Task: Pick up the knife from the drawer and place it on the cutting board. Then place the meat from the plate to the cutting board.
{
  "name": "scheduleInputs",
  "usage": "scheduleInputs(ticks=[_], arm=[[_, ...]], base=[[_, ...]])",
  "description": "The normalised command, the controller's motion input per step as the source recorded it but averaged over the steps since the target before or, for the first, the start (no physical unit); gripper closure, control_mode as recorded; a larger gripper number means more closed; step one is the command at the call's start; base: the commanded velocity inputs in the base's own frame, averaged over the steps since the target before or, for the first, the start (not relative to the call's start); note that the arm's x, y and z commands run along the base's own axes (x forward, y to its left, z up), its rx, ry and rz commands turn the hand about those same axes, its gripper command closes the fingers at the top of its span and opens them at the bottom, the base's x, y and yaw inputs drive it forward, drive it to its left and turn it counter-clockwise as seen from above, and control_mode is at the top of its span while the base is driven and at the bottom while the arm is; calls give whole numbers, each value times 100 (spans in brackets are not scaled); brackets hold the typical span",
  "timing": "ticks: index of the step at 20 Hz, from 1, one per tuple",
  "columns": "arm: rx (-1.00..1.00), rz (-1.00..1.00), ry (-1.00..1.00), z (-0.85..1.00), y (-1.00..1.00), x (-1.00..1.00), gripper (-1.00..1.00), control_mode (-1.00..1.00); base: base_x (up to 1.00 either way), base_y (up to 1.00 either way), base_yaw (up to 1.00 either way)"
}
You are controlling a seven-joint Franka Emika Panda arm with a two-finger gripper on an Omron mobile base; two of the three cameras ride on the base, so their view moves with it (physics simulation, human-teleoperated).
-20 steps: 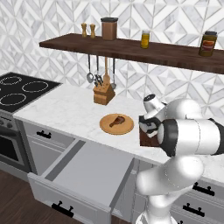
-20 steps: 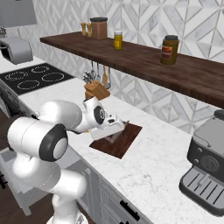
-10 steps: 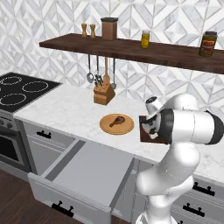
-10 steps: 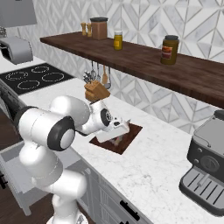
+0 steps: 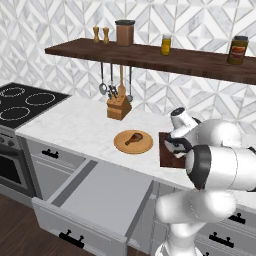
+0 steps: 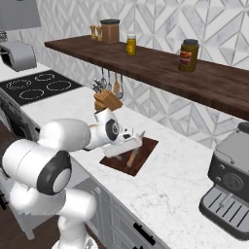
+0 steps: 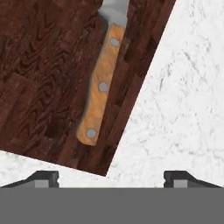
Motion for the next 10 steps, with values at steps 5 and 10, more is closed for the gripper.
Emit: scheduleInputs(ticks=[5, 10], arm=[[0, 0, -7, 50, 60, -35, -100, -100], [11, -3, -18, 10, 89, 0, -100, -100]], base=[[0, 0, 0], [0, 0, 0]])
